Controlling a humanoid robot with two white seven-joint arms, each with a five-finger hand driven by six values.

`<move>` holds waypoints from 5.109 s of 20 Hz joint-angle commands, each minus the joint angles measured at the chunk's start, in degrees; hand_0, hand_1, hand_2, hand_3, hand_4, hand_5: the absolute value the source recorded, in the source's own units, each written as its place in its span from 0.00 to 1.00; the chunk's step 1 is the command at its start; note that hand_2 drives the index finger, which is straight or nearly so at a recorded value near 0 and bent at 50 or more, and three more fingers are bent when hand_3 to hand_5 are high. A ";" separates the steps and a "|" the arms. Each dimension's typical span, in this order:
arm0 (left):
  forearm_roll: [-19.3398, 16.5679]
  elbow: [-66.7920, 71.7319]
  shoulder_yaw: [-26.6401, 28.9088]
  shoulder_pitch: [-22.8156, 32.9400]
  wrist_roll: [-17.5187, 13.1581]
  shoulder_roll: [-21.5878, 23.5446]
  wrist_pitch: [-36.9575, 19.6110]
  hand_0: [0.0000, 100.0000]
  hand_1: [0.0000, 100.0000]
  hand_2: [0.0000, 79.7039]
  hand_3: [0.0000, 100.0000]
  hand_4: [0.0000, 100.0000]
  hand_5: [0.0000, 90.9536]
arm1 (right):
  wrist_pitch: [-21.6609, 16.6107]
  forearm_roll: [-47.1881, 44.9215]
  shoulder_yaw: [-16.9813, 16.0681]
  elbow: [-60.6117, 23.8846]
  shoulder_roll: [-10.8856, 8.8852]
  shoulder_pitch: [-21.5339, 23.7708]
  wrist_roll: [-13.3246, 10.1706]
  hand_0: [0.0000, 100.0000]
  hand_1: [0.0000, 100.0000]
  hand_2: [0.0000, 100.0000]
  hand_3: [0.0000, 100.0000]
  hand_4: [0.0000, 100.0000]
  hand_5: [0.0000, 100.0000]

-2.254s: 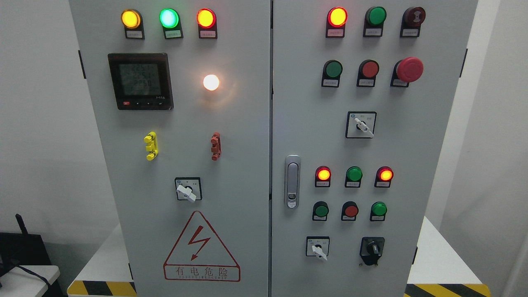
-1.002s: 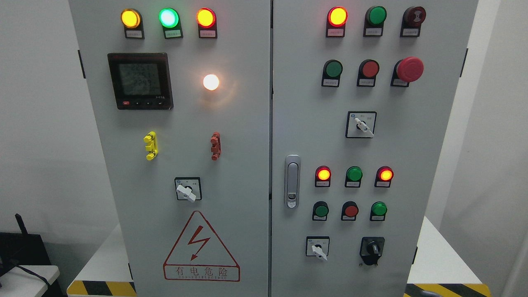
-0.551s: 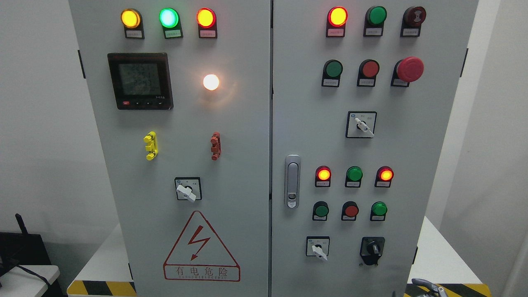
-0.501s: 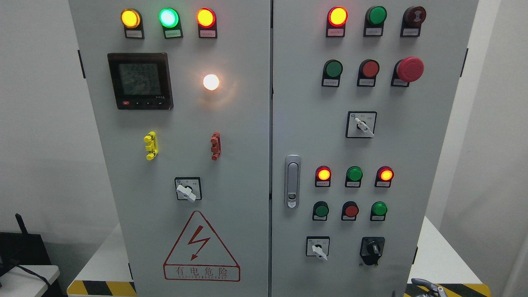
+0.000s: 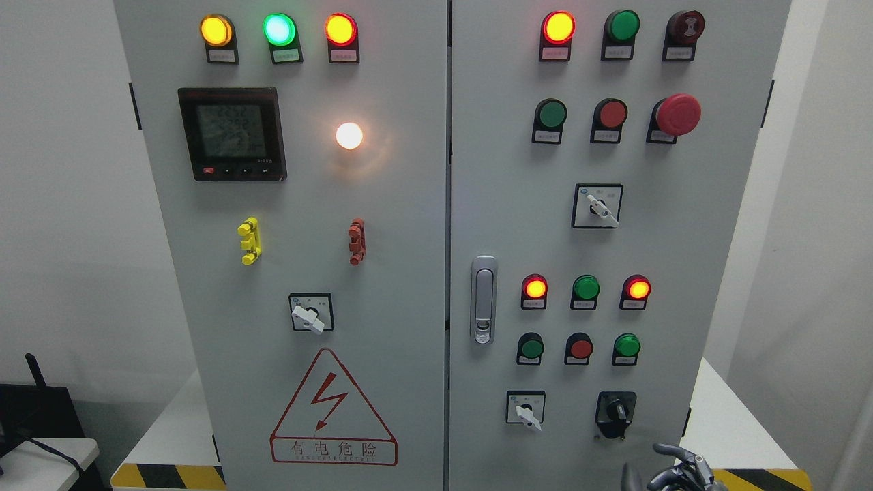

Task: Trip black knob to open circuit
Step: 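Raise the right hand up toward the black rotary knob, then close the right hand's fingers around the black rotary knob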

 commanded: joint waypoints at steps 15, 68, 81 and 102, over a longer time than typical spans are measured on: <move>-1.93 0.00 0.00 -0.53 0.02 0.02 0.03 0.12 0.39 0.00 0.00 0.00 0.00 | 3.48 2.32 0.36 4.30 2.37 -3.13 -0.87 0.26 0.79 0.39 0.78 0.85 0.97; -1.84 0.00 0.00 -0.44 0.02 0.02 0.03 0.12 0.39 0.00 0.00 0.00 0.00 | 5.07 2.41 -0.52 11.34 3.86 -10.25 -1.05 0.34 0.77 0.45 0.79 0.86 0.97; -1.93 0.00 0.00 -0.44 0.02 -0.07 0.03 0.12 0.39 0.00 0.00 0.00 0.00 | 6.04 2.32 -0.52 11.34 3.95 -10.60 -1.05 0.35 0.78 0.47 0.81 0.87 0.98; -1.85 0.00 0.00 -0.44 0.02 0.02 0.03 0.12 0.39 0.00 0.00 0.00 0.00 | 5.95 2.32 -0.96 11.16 3.95 -10.69 -1.05 0.45 0.76 0.50 0.84 0.88 0.98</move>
